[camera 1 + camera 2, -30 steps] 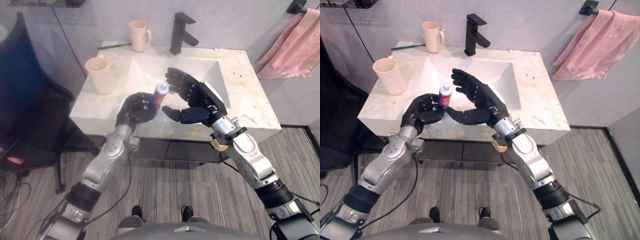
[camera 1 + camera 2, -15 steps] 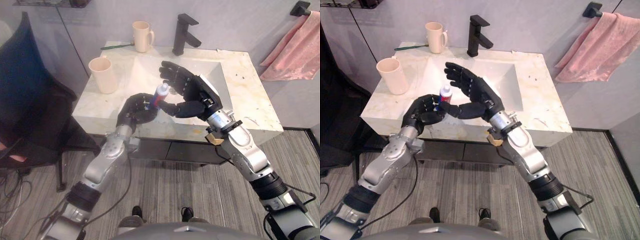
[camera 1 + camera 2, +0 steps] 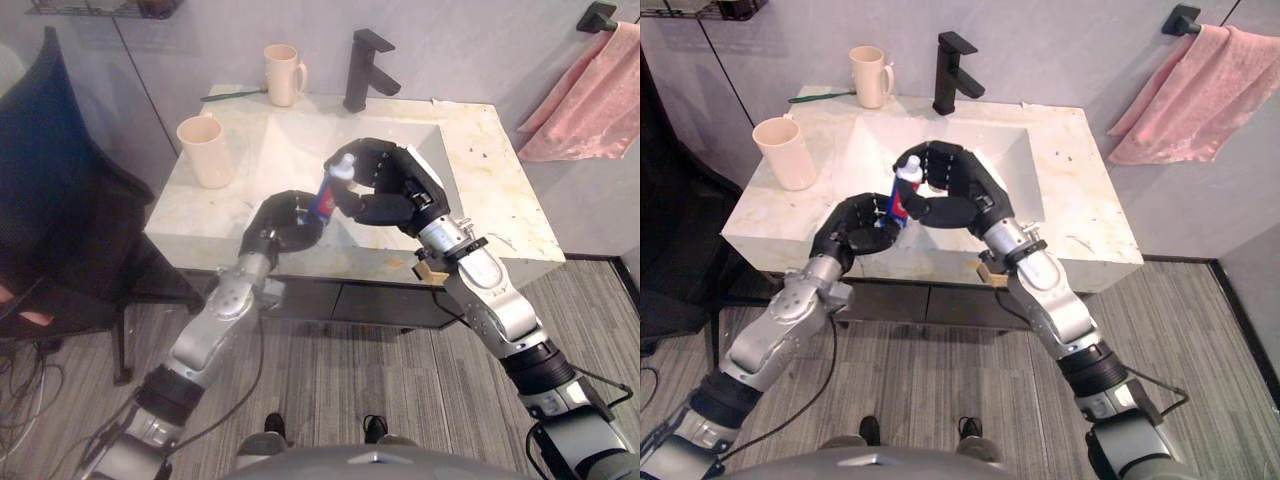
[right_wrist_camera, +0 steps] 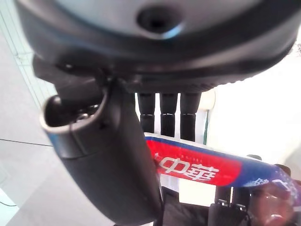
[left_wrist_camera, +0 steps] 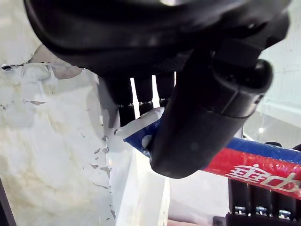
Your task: Organize the bathroom.
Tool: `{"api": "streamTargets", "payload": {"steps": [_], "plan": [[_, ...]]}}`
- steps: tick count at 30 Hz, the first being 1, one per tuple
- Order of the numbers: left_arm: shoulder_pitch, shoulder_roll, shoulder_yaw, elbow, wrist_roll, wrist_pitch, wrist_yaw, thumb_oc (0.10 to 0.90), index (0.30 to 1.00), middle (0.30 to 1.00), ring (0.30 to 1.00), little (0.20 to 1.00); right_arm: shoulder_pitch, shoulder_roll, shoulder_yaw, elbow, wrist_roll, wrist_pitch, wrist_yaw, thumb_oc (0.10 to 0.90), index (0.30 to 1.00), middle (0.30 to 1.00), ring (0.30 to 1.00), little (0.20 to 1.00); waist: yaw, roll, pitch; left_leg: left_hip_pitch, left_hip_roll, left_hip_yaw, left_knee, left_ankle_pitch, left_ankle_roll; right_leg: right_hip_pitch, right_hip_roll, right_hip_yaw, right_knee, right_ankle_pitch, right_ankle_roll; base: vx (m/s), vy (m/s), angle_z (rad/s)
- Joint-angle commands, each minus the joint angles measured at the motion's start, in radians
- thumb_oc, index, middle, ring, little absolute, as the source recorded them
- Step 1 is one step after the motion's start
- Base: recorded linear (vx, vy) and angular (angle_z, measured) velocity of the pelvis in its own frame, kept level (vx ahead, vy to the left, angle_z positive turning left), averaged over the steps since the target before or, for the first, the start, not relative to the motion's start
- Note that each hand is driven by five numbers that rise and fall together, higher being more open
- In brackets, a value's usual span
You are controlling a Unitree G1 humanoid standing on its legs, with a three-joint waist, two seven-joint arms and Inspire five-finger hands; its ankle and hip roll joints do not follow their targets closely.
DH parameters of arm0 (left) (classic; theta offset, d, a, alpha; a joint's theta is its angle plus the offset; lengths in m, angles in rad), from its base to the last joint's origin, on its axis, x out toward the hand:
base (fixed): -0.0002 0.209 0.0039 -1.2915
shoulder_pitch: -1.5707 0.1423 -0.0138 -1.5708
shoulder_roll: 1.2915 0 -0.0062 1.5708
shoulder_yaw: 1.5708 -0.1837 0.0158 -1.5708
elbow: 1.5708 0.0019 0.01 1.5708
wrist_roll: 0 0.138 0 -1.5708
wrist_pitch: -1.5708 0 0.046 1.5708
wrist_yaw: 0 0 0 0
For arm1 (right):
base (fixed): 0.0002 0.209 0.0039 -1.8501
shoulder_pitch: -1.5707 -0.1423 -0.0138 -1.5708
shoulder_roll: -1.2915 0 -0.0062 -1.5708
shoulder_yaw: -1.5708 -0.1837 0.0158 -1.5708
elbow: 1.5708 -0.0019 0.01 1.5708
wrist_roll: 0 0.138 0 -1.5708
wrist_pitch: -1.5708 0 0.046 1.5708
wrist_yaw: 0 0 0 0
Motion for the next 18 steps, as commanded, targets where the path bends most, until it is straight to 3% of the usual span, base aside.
{"api": "streamTargets", "payload": {"steps": [1, 2, 4, 5, 6, 8, 9, 14, 18], "plan": [[-0.147, -0.032, 0.028, 0.016, 0.032, -0.114, 0.036, 0.400, 0.300, 0.300, 0.300, 0.300, -0.088, -0.003, -0.040, -0.022, 0.010, -0.112, 0.007, 0.400, 0.300, 0.300, 0.300, 0.300, 0.006, 0.006, -0.075, 0.029, -0.075, -0.063, -0.002, -0.100, 0.025, 0.025, 0.039, -0.068, 0.015, -0.149, 0.033, 0.00, 0.000, 0.00], [-0.148, -0.035, 0.030, 0.018, 0.036, -0.113, 0.045, 0.515, 0.472, 0.472, 0.472, 0.472, -0.098, -0.007, -0.047, -0.025, 0.002, -0.113, -0.001, 0.400, 0.300, 0.300, 0.300, 0.300, 0.007, 0.005, -0.074, 0.029, -0.075, -0.065, -0.002, -0.100, 0.025, 0.026, 0.039, -0.067, 0.015, -0.149, 0.033, 0.00, 0.000, 0.00], [-0.149, -0.035, 0.032, 0.026, 0.043, -0.113, 0.057, 0.568, 0.552, 0.552, 0.552, 0.552, -0.115, -0.018, -0.055, -0.025, -0.010, -0.127, -0.012, 0.400, 0.300, 0.300, 0.300, 0.300, 0.009, 0.004, -0.076, 0.029, -0.076, -0.068, -0.002, -0.100, 0.024, 0.028, 0.039, -0.068, 0.014, -0.149, 0.033, 0.00, 0.022, 0.00], [-0.149, -0.035, 0.033, 0.026, 0.043, -0.113, 0.057, 0.573, 0.559, 0.559, 0.559, 0.559, -0.115, -0.018, -0.055, -0.025, -0.010, -0.127, -0.012, 0.402, 0.302, 0.302, 0.302, 0.302, 0.009, 0.004, -0.075, 0.029, -0.076, -0.068, -0.002, -0.100, 0.024, 0.028, 0.039, -0.068, 0.014, -0.149, 0.033, -0.01, 0.046, 0.01], [-0.150, -0.034, 0.033, 0.032, 0.057, -0.109, 0.069, 0.689, 0.733, 0.733, 0.733, 0.733, -0.141, -0.030, -0.059, -0.019, -0.028, -0.144, -0.031, 0.400, 0.300, 0.300, 0.300, 0.300, 0.014, 0.002, -0.075, 0.029, -0.076, -0.070, -0.002, -0.101, 0.024, 0.028, 0.037, -0.071, 0.017, -0.150, 0.034, -0.01, 0.040, 0.01], [-0.149, -0.031, 0.034, 0.035, 0.064, -0.106, 0.077, 0.726, 0.789, 0.789, 0.789, 0.789, -0.165, -0.043, -0.062, -0.016, -0.040, -0.156, -0.056, 0.400, 0.300, 0.300, 0.300, 0.300, 0.019, 0.000, -0.075, 0.028, -0.077, -0.073, -0.002, -0.101, 0.024, 0.027, 0.035, -0.073, 0.019, -0.151, 0.034, -0.01, 0.048, 0.02], [-0.144, -0.024, 0.044, 0.036, 0.072, -0.100, 0.084, 0.800, 0.900, 0.900, 0.900, 0.900, -0.196, -0.058, -0.070, -0.012, -0.052, -0.169, -0.086, 0.400, 0.300, 0.300, 0.300, 0.300, 0.027, -0.002, -0.075, 0.028, -0.079, -0.076, -0.002, -0.102, 0.024, 0.027, 0.032, -0.077, 0.022, -0.152, 0.034, -0.01, 0.040, 0.02], [-0.125, 0.001, 0.070, 0.022, 0.105, -0.088, 0.094, 0.800, 0.900, 0.900, 0.900, 0.900, -0.265, -0.095, -0.086, 0.003, -0.078, -0.204, -0.166, 0.400, 0.300, 0.300, 0.300, 0.300, 0.048, -0.007, -0.074, 0.024, -0.083, -0.085, 0.003, -0.105, 0.027, 0.025, 0.025, -0.083, 0.039, -0.159, 0.035, -0.01, 0.053, 0.03], [-0.077, 0.028, 0.107, -0.019, 0.141, -0.073, 0.077, 0.800, 0.900, 0.900, 0.900, 0.900, -0.324, -0.142, -0.124, 0.020, -0.148, -0.262, -0.304, 0.400, 0.300, 0.300, 0.300, 0.300, 0.082, -0.008, -0.068, 0.021, -0.090, -0.104, 0.008, -0.108, 0.037, 0.015, 0.010, -0.096, 0.083, -0.174, 0.039, -0.01, 0.071, 0.20]]}}
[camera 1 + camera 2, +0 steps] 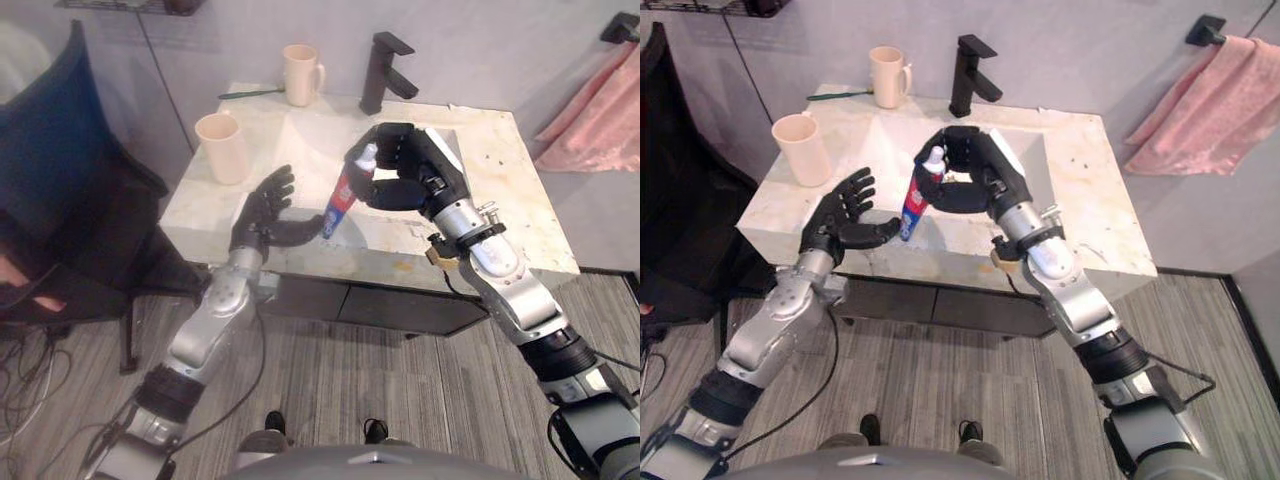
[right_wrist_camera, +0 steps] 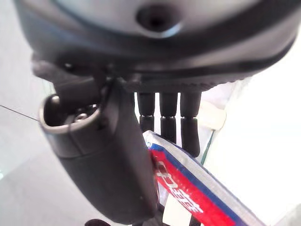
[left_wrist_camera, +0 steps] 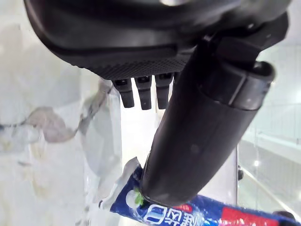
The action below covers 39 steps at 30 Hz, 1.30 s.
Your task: Organize the bathroom.
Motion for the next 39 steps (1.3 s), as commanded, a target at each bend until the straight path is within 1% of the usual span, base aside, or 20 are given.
{"api": "streamTargets", "payload": {"steps": [1, 2, 4, 5, 7, 9, 11, 12, 13, 14, 15, 16, 17, 18, 19, 21, 24, 30, 34, 39], "plan": [[-0.067, 0.051, 0.032, -0.022, 0.119, -0.067, 0.009, 0.800, 0.900, 0.900, 0.900, 0.900, -0.263, -0.018, -0.132, 0.006, -0.037, -0.254, -0.177, 0.400, 0.300, 0.300, 0.300, 0.300, 0.033, -0.005, -0.065, 0.029, -0.088, -0.072, 0.010, -0.111, 0.035, 0.000, 0.010, -0.063, 0.091, -0.176, 0.041, 0.00, 0.060, 0.21], [-0.045, 0.060, 0.039, -0.040, 0.128, -0.068, -0.006, 0.800, 0.900, 0.900, 0.900, 0.900, -0.282, -0.038, -0.145, 0.010, -0.094, -0.274, -0.255, 0.400, 0.300, 0.300, 0.300, 0.300, 0.046, -0.004, -0.061, 0.028, -0.089, -0.081, 0.012, -0.110, 0.040, -0.007, 0.002, -0.066, 0.121, -0.185, 0.043, 0.00, 0.055, 0.17], [-0.029, 0.068, 0.044, -0.057, 0.149, -0.071, -0.015, 0.800, 0.900, 0.900, 0.900, 0.900, -0.300, -0.053, -0.154, 0.019, -0.130, -0.291, -0.325, 0.400, 0.300, 0.300, 0.300, 0.300, 0.056, -0.002, -0.056, 0.026, -0.092, -0.092, 0.014, -0.109, 0.046, -0.020, -0.009, -0.066, 0.169, -0.188, 0.045, -0.01, 0.070, 0.18], [-0.015, 0.078, 0.045, -0.066, 0.164, -0.078, -0.023, 0.800, 0.900, 0.900, 0.900, 0.900, -0.312, -0.066, -0.164, 0.028, -0.183, -0.301, -0.393, 0.400, 0.300, 0.300, 0.300, 0.300, 0.064, 0.001, -0.050, 0.025, -0.095, -0.106, 0.015, -0.108, 0.053, -0.038, -0.029, -0.064, 0.234, -0.169, 0.047, 0.01, 0.075, 0.33], [0.012, 0.093, 0.050, -0.082, 0.159, -0.089, -0.047, 0.800, 0.900, 0.900, 0.900, 0.900, -0.320, -0.089, -0.177, 0.050, -0.233, -0.319, -0.478, 0.400, 0.300, 0.300, 0.300, 0.300, 0.074, 0.010, -0.038, 0.025, -0.099, -0.142, 0.013, -0.106, 0.062, -0.090, -0.068, -0.048, 0.374, -0.127, 0.044, 0.04, 0.055, 0.54], [0.033, 0.098, 0.059, -0.090, 0.150, -0.094, -0.066, 0.800, 0.900, 0.900, 0.900, 0.900, -0.321, -0.104, -0.187, 0.060, -0.261, -0.329, -0.521, 0.400, 0.300, 0.300, 0.300, 0.300, 0.078, 0.013, -0.033, 0.027, -0.102, -0.173, 0.010, -0.104, 0.062, -0.116, -0.069, -0.026, 0.414, -0.119, 0.038, 0.07, 0.002, 0.52], [0.054, 0.098, 0.061, -0.101, 0.141, -0.102, -0.083, 0.800, 0.900, 0.900, 0.900, 0.900, -0.324, -0.123, -0.199, 0.068, -0.282, -0.330, -0.554, 0.400, 0.300, 0.300, 0.300, 0.300, 0.069, 0.014, -0.031, 0.036, -0.107, -0.206, 0.006, -0.107, 0.062, -0.141, -0.037, 0.004, 0.390, -0.128, 0.030, 0.13, -0.040, 0.37], [0.069, 0.098, 0.065, -0.105, 0.124, -0.111, -0.093, 0.800, 0.900, 0.900, 0.900, 0.900, -0.334, -0.143, -0.209, 0.071, -0.287, -0.321, -0.557, 0.400, 0.300, 0.300, 0.300, 0.300, 0.057, 0.012, -0.033, 0.046, -0.114, -0.235, 0.005, -0.112, 0.058, -0.150, 0.004, 0.035, 0.316, -0.153, 0.024, 0.20, -0.049, 0.43], [0.081, 0.091, 0.067, -0.107, 0.109, -0.115, -0.098, 0.800, 0.900, 0.900, 0.900, 0.900, -0.335, -0.158, -0.216, 0.072, -0.286, -0.321, -0.562, 0.400, 0.300, 0.300, 0.300, 0.300, 0.045, 0.008, -0.036, 0.054, -0.123, -0.256, 0.004, -0.120, 0.057, -0.155, 0.025, 0.064, 0.243, -0.157, 0.024, 0.21, -0.041, 0.56], [0.087, 0.086, 0.069, -0.108, 0.100, -0.115, -0.095, 0.800, 0.900, 0.900, 0.900, 0.900, -0.335, -0.164, -0.218, 0.072, -0.282, -0.321, -0.563, 0.400, 0.300, 0.300, 0.300, 0.300, 0.039, 0.007, -0.037, 0.059, -0.127, -0.267, 0.003, -0.126, 0.058, -0.153, 0.033, 0.077, 0.206, -0.149, 0.025, 0.13, -0.019, 0.45], [0.087, 0.086, 0.069, -0.108, 0.100, -0.115, -0.095, 0.800, 0.900, 0.900, 0.900, 0.900, -0.335, -0.164, -0.218, 0.072, -0.282, -0.321, -0.563, 0.400, 0.300, 0.300, 0.300, 0.300, 0.039, 0.007, -0.037, 0.059, -0.127, -0.267, 0.003, -0.126, 0.058, -0.153, 0.033, 0.077, 0.206, -0.149, 0.025, 0.15, -0.033, 0.60], [0.105, 0.081, 0.059, -0.102, 0.084, -0.128, -0.118, 0.800, 0.900, 0.900, 0.900, 0.900, -0.329, -0.195, -0.227, 0.072, -0.270, -0.323, -0.564, 0.400, 0.300, 0.300, 0.300, 0.300, 0.010, -0.003, -0.039, 0.072, -0.156, -0.301, 0.003, -0.141, 0.061, -0.193, 0.058, 0.144, 0.115, -0.080, 0.033, 0.17, -0.047, 0.50], [0.118, 0.077, 0.041, -0.095, 0.074, -0.141, -0.123, 0.800, 0.900, 0.900, 0.900, 0.900, -0.326, -0.210, -0.231, 0.068, -0.271, -0.321, -0.567, 0.400, 0.300, 0.300, 0.300, 0.300, -0.007, -0.006, -0.040, 0.079, -0.166, -0.322, 0.006, -0.149, 0.063, -0.213, 0.075, 0.185, 0.088, -0.049, 0.036, 0.20, -0.055, 0.79], [0.122, 0.076, 0.033, -0.093, 0.068, -0.144, -0.124, 0.800, 0.900, 0.900, 0.900, 0.900, -0.324, -0.212, -0.232, 0.065, -0.273, -0.319, -0.568, 0.400, 0.300, 0.300, 0.300, 0.300, -0.011, -0.005, -0.039, 0.082, -0.167, -0.329, 0.007, -0.152, 0.064, -0.219, 0.079, 0.196, 0.085, -0.042, 0.037, 0.19, -0.082, 1.15], [0.142, 0.071, 0.009, -0.080, 0.045, -0.162, -0.135, 0.800, 0.900, 0.900, 0.900, 0.900, -0.316, -0.228, -0.239, 0.057, -0.256, -0.320, -0.560, 0.400, 0.300, 0.300, 0.300, 0.300, -0.021, -0.011, -0.037, 0.092, -0.172, -0.339, 0.006, -0.160, 0.066, -0.217, 0.085, 0.205, 0.075, -0.028, 0.034, 0.14, -0.084, 1.30], [0.150, 0.066, -0.014, -0.073, 0.053, -0.178, -0.142, 0.800, 0.900, 0.900, 0.900, 0.900, -0.324, -0.231, -0.239, 0.067, -0.260, -0.313, -0.554, 0.400, 0.300, 0.300, 0.300, 0.300, -0.020, -0.017, -0.041, 0.096, -0.171, -0.334, 0.006, -0.164, 0.067, -0.206, 0.086, 0.196, 0.059, -0.025, 0.032, 0.12, -0.086, 0.89], [0.179, 0.068, -0.043, -0.095, 0.053, -0.199, -0.142, 0.800, 0.900, 0.900, 0.900, 0.900, -0.332, -0.238, -0.229, 0.090, -0.218, -0.305, -0.528, 0.400, 0.300, 0.300, 0.300, 0.300, -0.016, -0.025, -0.051, 0.102, -0.162, -0.319, 0.007, -0.168, 0.063, -0.172, 0.090, 0.189, 0.026, -0.024, 0.027, 0.11, -0.069, 0.48], [0.205, 0.071, -0.069, -0.121, 0.048, -0.192, -0.123, 0.800, 0.900, 0.900, 0.900, 0.900, -0.331, -0.215, -0.204, 0.095, -0.210, -0.278, -0.493, 0.400, 0.300, 0.300, 0.300, 0.300, 0.000, -0.028, -0.064, 0.084, -0.139, -0.267, 0.013, -0.162, 0.051, -0.121, 0.090, 0.165, 0.001, -0.051, 0.017, 0.09, -0.059, 0.12], [0.215, 0.073, -0.071, -0.123, 0.045, -0.194, -0.114, 0.800, 0.900, 0.900, 0.900, 0.900, -0.335, -0.211, -0.198, 0.090, -0.172, -0.281, -0.452, 0.400, 0.300, 0.300, 0.300, 0.300, 0.003, -0.028, -0.065, 0.071, -0.134, -0.249, 0.028, -0.162, 0.046, -0.107, 0.093, 0.166, -0.003, -0.062, 0.012, 0.06, -0.040, 0.09], [0.228, 0.071, -0.070, -0.122, 0.047, -0.198, -0.115, 0.800, 0.900, 0.900, 0.900, 0.900, -0.328, -0.194, -0.178, 0.062, -0.179, -0.269, -0.409, 0.400, 0.300, 0.300, 0.300, 0.300, 0.006, -0.028, -0.060, 0.061, -0.130, -0.237, 0.041, -0.159, 0.043, -0.095, 0.097, 0.162, -0.004, -0.069, 0.005, 0.04, -0.034, 0.04]]}}
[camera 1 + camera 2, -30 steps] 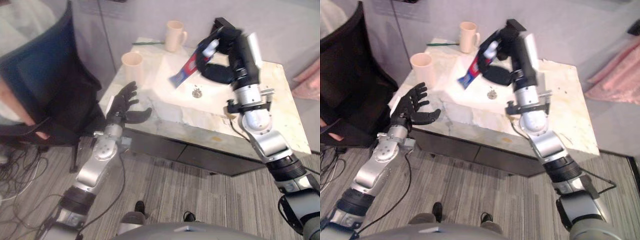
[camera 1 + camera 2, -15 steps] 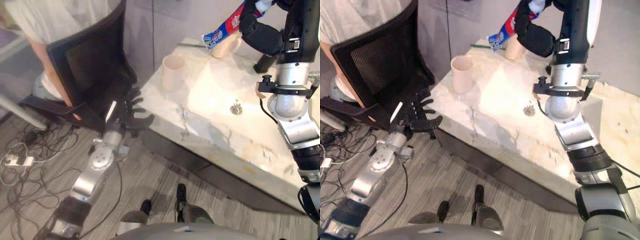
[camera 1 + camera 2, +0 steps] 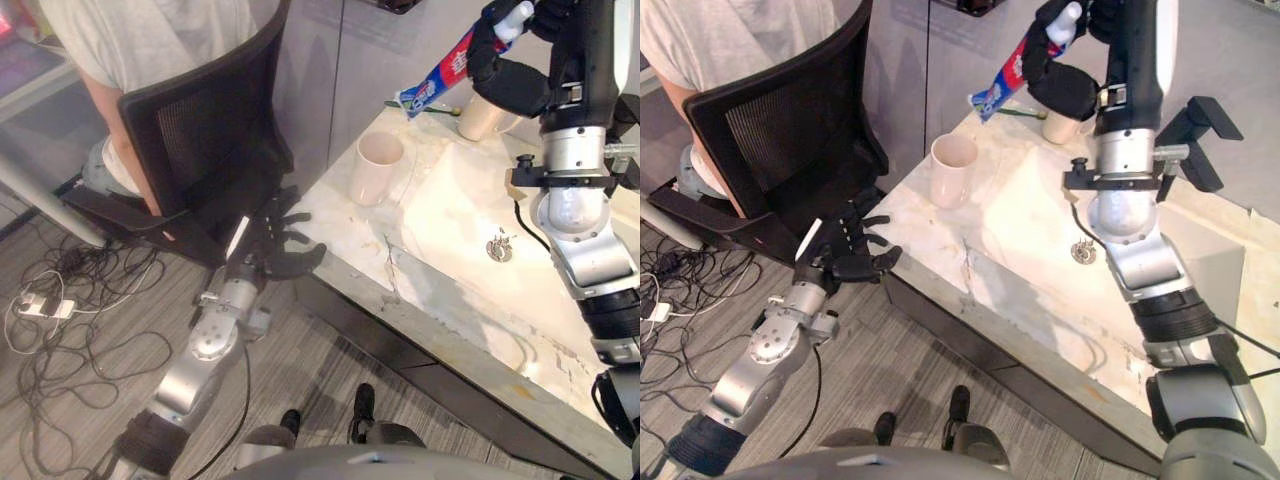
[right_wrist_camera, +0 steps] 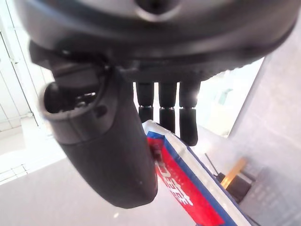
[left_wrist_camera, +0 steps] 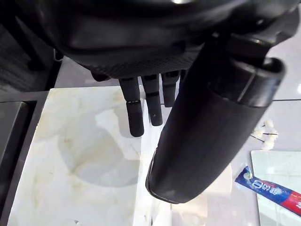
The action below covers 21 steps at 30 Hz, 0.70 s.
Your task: Organize the bathroom.
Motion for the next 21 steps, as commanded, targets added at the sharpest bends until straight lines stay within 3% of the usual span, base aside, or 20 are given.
{"api": "streamTargets", "payload": {"steps": [1, 21], "plan": [[0.015, 0.040, -0.025, -0.039, -0.005, -0.054, 0.006, 0.800, 0.900, 0.900, 0.900, 0.900, -0.170, -0.018, -0.036, -0.058, 0.019, -0.063, 0.001, 0.400, 0.300, 0.300, 0.300, 0.300, 0.005, -0.038, -0.107, 0.000, -0.065, 0.112, 0.045, -0.087, 0.039, 0.030, 0.008, -0.003, -0.005, -0.075, 0.089, 0.00, 0.000, 0.00], [0.032, 0.024, -0.016, -0.026, 0.001, -0.046, 0.016, 0.800, 0.900, 0.900, 0.900, 0.900, -0.122, 0.023, -0.010, -0.078, 0.077, 0.008, 0.161, 0.400, 0.300, 0.300, 0.300, 0.300, 0.017, -0.047, -0.096, -0.023, -0.067, 0.120, 0.079, -0.092, 0.037, 0.050, 0.017, -0.008, -0.007, -0.090, 0.078, 0.01, -0.005, 0.00]]}}
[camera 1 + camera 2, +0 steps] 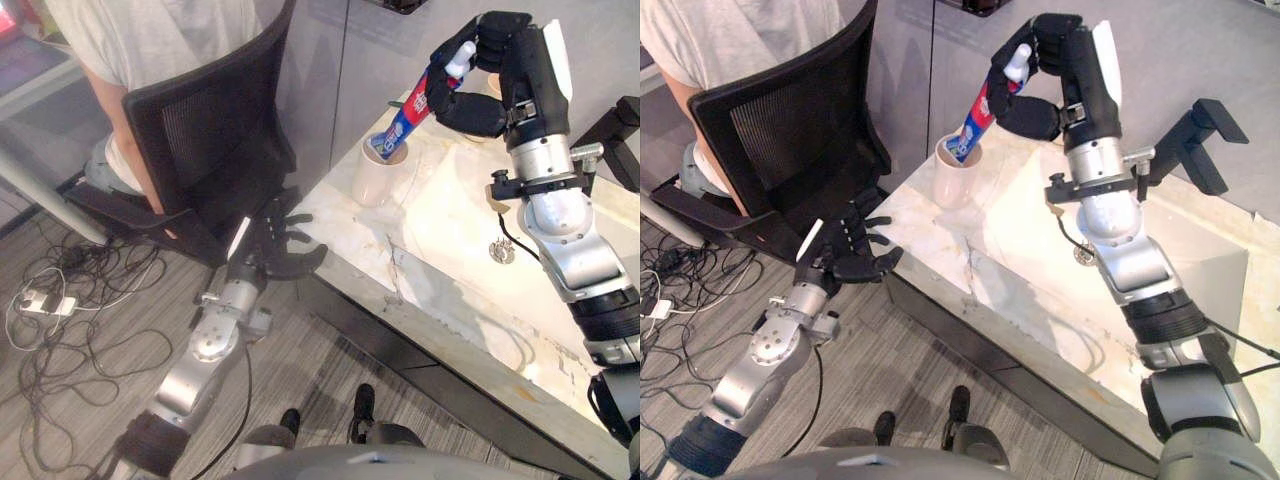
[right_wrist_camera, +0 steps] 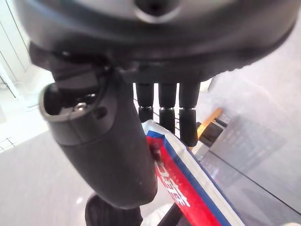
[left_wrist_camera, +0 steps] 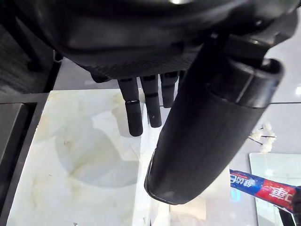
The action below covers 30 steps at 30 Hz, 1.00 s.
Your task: Organize the bathroom.
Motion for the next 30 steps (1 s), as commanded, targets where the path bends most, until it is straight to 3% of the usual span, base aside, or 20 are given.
{"api": "streamTargets", "payload": {"steps": [1, 6, 7, 8, 9, 16, 25, 30], "plan": [[0.029, 0.024, -0.015, -0.026, 0.000, -0.031, 0.012, 0.800, 0.900, 0.900, 0.900, 0.900, -0.122, 0.020, -0.058, -0.076, 0.037, -0.068, -0.016, 0.400, 0.300, 0.300, 0.300, 0.300, 0.014, -0.047, -0.096, -0.018, -0.067, 0.120, 0.078, -0.092, 0.037, 0.052, 0.017, -0.003, -0.007, -0.089, 0.076, 0.03, -0.011, 0.00], [0.038, 0.022, -0.007, -0.019, 0.003, -0.034, 0.012, 0.800, 0.900, 0.900, 0.900, 0.900, -0.094, 0.033, -0.045, -0.068, 0.051, -0.028, 0.047, 0.400, 0.300, 0.300, 0.300, 0.300, 0.015, -0.049, -0.091, -0.026, -0.068, 0.123, 0.084, -0.089, 0.037, 0.058, 0.018, -0.005, -0.007, -0.094, 0.073, 0.00, 0.000, 0.00], [0.038, 0.021, -0.006, -0.019, 0.004, -0.034, 0.011, 0.800, 0.900, 0.900, 0.900, 0.900, -0.092, 0.032, -0.043, -0.067, 0.053, -0.026, 0.050, 0.438, 0.356, 0.356, 0.356, 0.356, 0.016, -0.049, -0.090, -0.026, -0.068, 0.123, 0.084, -0.089, 0.037, 0.058, 0.018, -0.005, -0.007, -0.094, 0.073, 0.00, 0.000, 0.00], [0.040, 0.020, -0.004, -0.018, 0.007, -0.035, 0.010, 0.800, 0.900, 0.900, 0.900, 0.900, -0.086, 0.032, -0.041, -0.067, 0.061, -0.017, 0.055, 0.599, 0.599, 0.599, 0.599, 0.599, 0.016, -0.049, -0.089, -0.027, -0.068, 0.124, 0.085, -0.089, 0.037, 0.060, 0.018, -0.005, -0.007, -0.094, 0.072, 0.00, 0.000, 0.00], [0.042, 0.022, -0.002, -0.020, 0.006, -0.033, 0.011, 0.800, 0.900, 0.900, 0.900, 0.900, -0.077, 0.036, -0.040, -0.069, 0.066, 0.008, 0.065, 0.800, 0.900, 0.900, 0.900, 0.900, 0.016, -0.049, -0.088, -0.028, -0.067, 0.125, 0.087, -0.088, 0.037, 0.061, 0.019, -0.004, -0.007, -0.095, 0.072, 0.00, 0.000, 0.00], [0.034, 0.019, -0.001, -0.007, 0.013, -0.032, 0.026, 0.800, 0.900, 0.900, 0.900, 0.900, -0.046, 0.051, -0.054, -0.023, 0.080, 0.121, 0.036, 0.800, 0.900, 0.900, 0.900, 0.900, 0.006, -0.049, -0.080, -0.031, -0.067, 0.133, 0.085, -0.086, 0.039, 0.066, 0.022, 0.003, -0.007, -0.098, 0.070, 0.00, 0.000, 0.00], [0.007, 0.014, -0.014, 0.019, 0.046, -0.024, 0.094, 0.800, 0.900, 0.900, 0.900, 0.900, -0.039, 0.060, -0.095, -0.003, 0.108, 0.184, -0.054, 0.800, 0.900, 0.900, 0.900, 0.900, -0.012, -0.049, -0.074, -0.031, -0.073, 0.141, 0.086, -0.087, 0.046, 0.061, 0.025, 0.022, -0.002, -0.094, 0.071, -0.05, 0.024, -0.04], [-0.005, 0.011, -0.009, 0.039, 0.081, -0.031, 0.162, 0.800, 0.900, 0.900, 0.900, 0.900, -0.031, 0.061, -0.115, -0.019, 0.154, 0.177, -0.104, 0.800, 0.900, 0.900, 0.900, 0.900, -0.021, -0.048, -0.074, -0.029, -0.079, 0.144, 0.086, -0.090, 0.050, 0.053, 0.023, 0.034, -0.003, -0.086, 0.074, -0.08, 0.049, -0.13]]}}
